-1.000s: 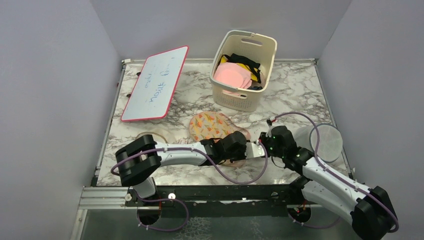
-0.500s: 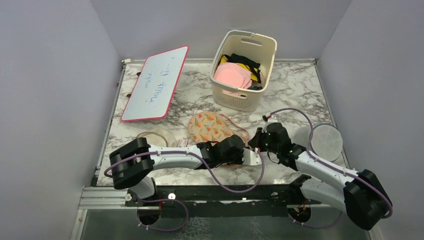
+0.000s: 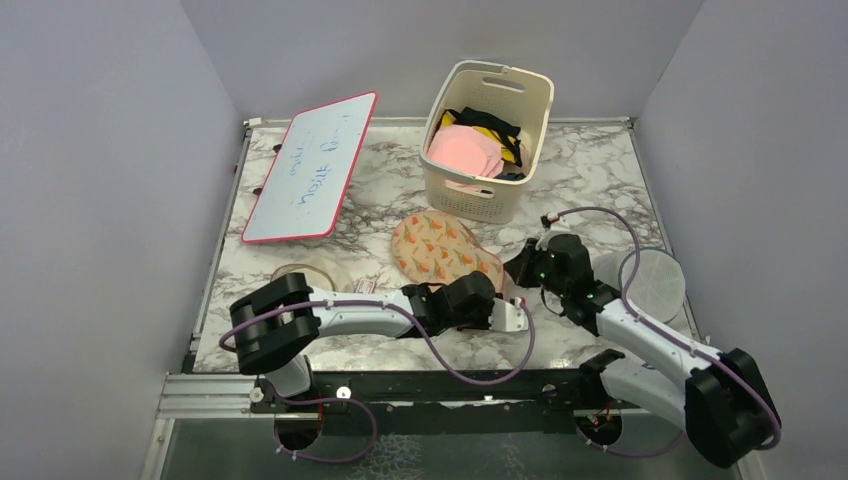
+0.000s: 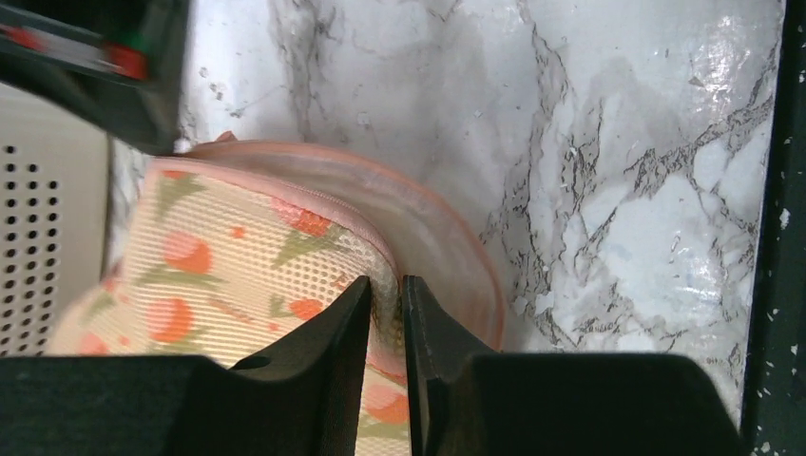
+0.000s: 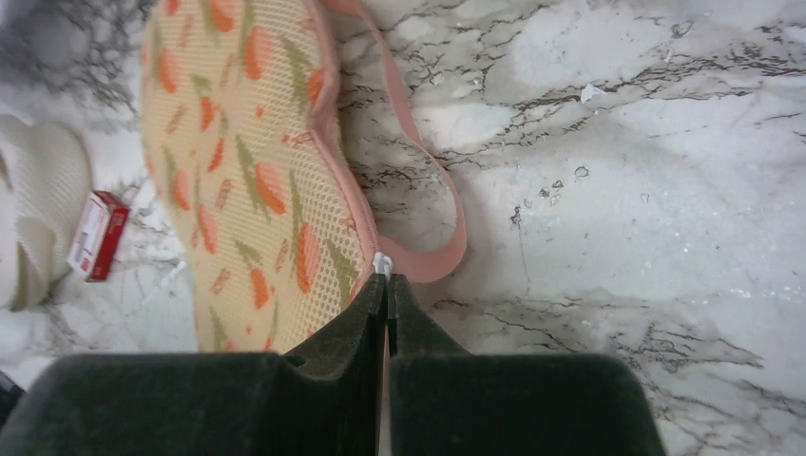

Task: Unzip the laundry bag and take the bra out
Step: Unzip the laundry bag at the center of the board.

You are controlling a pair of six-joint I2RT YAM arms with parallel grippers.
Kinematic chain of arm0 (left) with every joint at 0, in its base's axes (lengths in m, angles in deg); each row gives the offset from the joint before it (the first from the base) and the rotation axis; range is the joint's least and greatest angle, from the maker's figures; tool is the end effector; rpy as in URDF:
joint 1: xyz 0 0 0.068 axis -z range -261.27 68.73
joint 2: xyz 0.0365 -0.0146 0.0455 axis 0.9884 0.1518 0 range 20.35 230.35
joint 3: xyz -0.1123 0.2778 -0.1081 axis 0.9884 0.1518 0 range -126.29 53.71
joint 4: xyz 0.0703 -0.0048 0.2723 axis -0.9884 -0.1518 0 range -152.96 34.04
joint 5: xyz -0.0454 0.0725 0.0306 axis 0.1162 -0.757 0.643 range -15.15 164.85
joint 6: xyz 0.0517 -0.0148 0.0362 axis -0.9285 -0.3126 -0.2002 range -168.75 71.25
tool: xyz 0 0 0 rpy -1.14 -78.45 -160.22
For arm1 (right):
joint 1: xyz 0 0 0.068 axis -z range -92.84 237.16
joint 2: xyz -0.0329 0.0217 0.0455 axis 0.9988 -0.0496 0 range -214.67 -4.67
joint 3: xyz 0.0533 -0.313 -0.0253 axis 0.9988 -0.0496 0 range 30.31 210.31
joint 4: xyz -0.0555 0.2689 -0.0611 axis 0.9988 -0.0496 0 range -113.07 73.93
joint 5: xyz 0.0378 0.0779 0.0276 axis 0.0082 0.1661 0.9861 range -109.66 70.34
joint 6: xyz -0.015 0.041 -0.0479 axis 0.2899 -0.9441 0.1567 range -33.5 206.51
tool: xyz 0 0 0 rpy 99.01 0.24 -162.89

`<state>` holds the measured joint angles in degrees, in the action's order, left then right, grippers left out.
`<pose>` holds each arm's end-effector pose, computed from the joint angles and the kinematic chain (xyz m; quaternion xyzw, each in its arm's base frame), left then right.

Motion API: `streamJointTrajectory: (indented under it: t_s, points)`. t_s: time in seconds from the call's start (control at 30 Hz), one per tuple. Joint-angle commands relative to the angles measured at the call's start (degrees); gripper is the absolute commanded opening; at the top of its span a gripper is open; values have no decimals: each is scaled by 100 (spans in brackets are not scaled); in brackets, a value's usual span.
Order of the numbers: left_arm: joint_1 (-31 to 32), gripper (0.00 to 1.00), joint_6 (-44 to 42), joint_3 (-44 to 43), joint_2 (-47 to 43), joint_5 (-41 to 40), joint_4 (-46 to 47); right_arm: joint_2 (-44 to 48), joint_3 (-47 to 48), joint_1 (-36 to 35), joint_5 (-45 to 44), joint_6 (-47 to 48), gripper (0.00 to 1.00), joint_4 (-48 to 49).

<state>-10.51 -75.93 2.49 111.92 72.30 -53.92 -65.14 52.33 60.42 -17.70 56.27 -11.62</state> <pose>0.1232 -0.3466 0.2206 0.6724 0.5980 -0.1432 0.4120 0.1917 0.0986 0.1959 0.0189 0.8827 0.2372 0.4053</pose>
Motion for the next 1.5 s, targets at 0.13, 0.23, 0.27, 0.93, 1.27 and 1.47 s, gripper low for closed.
streamJointTrajectory:
  t_s: [0.13, 0.23, 0.27, 0.93, 1.27, 1.47]
  points:
    - [-390, 8, 644, -569, 499, -203, -695, 1358, -27, 74, 608, -519, 1, -1512]
    - [-647, 8, 674, -681, 484, -276, -891, 1707, -101, 75, 795, -448, 1, -1949]
    - [-689, 8, 668, -684, 431, -219, -935, 1750, -127, 75, 881, -436, 1, -2005]
    - [-715, 90, 917, 152, -809, 1620, -89, 1314, -85, -178, 1941, -666, 1, -1586]
    - [-514, 60, 703, -300, -153, 638, -353, 1301, -158, -354, 1958, -665, 1, -1560]
    - [-493, 29, 411, -142, -437, 577, -353, 1243, -190, -350, 1681, -478, 1, -1574]
